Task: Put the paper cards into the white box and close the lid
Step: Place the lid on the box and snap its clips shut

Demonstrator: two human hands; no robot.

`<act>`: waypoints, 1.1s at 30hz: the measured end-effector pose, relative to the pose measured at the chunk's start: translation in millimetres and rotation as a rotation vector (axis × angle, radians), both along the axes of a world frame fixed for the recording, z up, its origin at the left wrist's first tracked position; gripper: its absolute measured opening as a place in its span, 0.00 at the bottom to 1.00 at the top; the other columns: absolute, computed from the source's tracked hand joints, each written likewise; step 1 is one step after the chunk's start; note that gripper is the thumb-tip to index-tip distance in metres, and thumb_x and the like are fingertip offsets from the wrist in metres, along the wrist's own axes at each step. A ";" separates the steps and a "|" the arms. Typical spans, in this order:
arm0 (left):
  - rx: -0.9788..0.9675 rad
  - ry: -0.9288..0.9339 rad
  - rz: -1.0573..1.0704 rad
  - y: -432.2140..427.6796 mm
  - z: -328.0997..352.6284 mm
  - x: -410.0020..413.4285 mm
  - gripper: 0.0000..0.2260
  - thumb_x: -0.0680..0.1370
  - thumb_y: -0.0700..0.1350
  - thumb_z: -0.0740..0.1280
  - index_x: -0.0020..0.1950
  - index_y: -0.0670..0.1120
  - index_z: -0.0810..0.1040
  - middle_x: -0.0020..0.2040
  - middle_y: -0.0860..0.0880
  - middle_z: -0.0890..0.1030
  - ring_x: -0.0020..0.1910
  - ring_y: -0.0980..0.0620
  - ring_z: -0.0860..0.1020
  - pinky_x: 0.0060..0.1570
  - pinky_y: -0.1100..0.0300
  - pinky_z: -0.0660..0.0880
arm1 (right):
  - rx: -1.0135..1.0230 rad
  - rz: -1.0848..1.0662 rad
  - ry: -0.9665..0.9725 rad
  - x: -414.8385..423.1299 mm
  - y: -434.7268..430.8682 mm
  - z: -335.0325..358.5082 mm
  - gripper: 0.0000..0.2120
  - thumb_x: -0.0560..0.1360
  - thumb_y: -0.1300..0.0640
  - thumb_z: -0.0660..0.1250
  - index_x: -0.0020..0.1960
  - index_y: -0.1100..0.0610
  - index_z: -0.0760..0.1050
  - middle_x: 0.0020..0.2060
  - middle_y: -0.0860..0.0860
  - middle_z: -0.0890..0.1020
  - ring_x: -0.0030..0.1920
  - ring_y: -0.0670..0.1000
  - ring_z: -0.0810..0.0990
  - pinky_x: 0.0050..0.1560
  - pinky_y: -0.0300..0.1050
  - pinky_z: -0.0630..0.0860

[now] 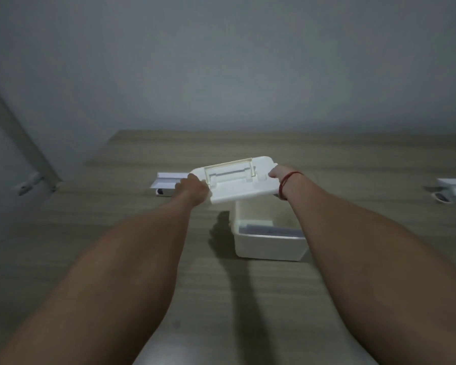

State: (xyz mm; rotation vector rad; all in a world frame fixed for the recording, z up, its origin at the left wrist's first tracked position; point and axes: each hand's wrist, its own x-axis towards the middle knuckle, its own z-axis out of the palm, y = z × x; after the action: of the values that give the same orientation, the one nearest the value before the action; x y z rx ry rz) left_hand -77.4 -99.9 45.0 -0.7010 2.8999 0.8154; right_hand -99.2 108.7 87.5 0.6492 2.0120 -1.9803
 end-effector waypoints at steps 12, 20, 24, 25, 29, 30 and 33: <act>0.334 0.023 0.248 95.8 -22.7 -27.7 0.21 0.81 0.46 0.56 0.70 0.35 0.68 0.70 0.37 0.71 0.69 0.39 0.71 0.68 0.48 0.70 | 0.374 -0.060 -0.010 9.9 95.7 -20.8 0.22 0.70 0.57 0.66 0.61 0.65 0.74 0.45 0.55 0.77 0.45 0.55 0.77 0.46 0.42 0.70; 0.372 0.095 0.243 111.9 -56.6 -33.0 0.22 0.81 0.47 0.58 0.69 0.34 0.70 0.67 0.36 0.75 0.66 0.38 0.74 0.63 0.52 0.72 | 0.490 -0.100 -0.042 -5.1 117.8 -64.2 0.21 0.76 0.58 0.64 0.66 0.67 0.70 0.65 0.60 0.76 0.60 0.59 0.79 0.46 0.40 0.68; 0.409 0.100 0.270 106.6 -75.7 -37.2 0.22 0.81 0.47 0.60 0.69 0.34 0.70 0.67 0.37 0.76 0.65 0.38 0.75 0.63 0.50 0.73 | 0.485 -0.075 -0.102 -14.4 111.2 -81.2 0.21 0.77 0.58 0.62 0.67 0.67 0.69 0.66 0.60 0.75 0.62 0.59 0.78 0.49 0.42 0.71; 0.411 0.084 0.265 106.9 -78.8 -38.8 0.22 0.81 0.47 0.59 0.70 0.34 0.70 0.67 0.37 0.76 0.65 0.38 0.75 0.63 0.50 0.73 | 0.490 -0.070 -0.111 -16.6 110.8 -84.4 0.21 0.77 0.59 0.62 0.68 0.67 0.69 0.66 0.60 0.75 0.62 0.59 0.78 0.51 0.43 0.72; 0.404 0.044 0.218 111.0 -89.6 -43.8 0.21 0.81 0.46 0.57 0.69 0.35 0.70 0.66 0.36 0.76 0.65 0.38 0.75 0.61 0.51 0.72 | 0.550 -0.060 -0.156 -22.1 112.0 -97.5 0.20 0.78 0.62 0.61 0.67 0.68 0.69 0.66 0.61 0.74 0.64 0.60 0.77 0.51 0.44 0.71; 0.402 0.049 0.215 111.9 -91.6 -44.7 0.20 0.81 0.46 0.57 0.69 0.35 0.70 0.66 0.36 0.76 0.65 0.38 0.75 0.62 0.51 0.72 | 0.559 -0.052 -0.169 -23.1 112.6 -101.4 0.19 0.77 0.63 0.61 0.67 0.68 0.69 0.66 0.61 0.75 0.64 0.60 0.77 0.49 0.43 0.69; 0.386 0.060 0.231 109.7 -94.9 -47.7 0.20 0.81 0.46 0.58 0.69 0.36 0.71 0.67 0.37 0.76 0.66 0.38 0.74 0.62 0.52 0.71 | 0.557 -0.037 -0.192 -24.1 109.2 -111.5 0.19 0.77 0.64 0.62 0.66 0.68 0.71 0.66 0.61 0.75 0.64 0.61 0.77 0.55 0.45 0.74</act>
State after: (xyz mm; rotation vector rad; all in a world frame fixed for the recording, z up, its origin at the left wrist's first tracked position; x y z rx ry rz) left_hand -125.2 9.8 -49.9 -0.9855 2.6165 1.3930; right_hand -123.3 217.9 -24.0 0.9494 2.4417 -1.2980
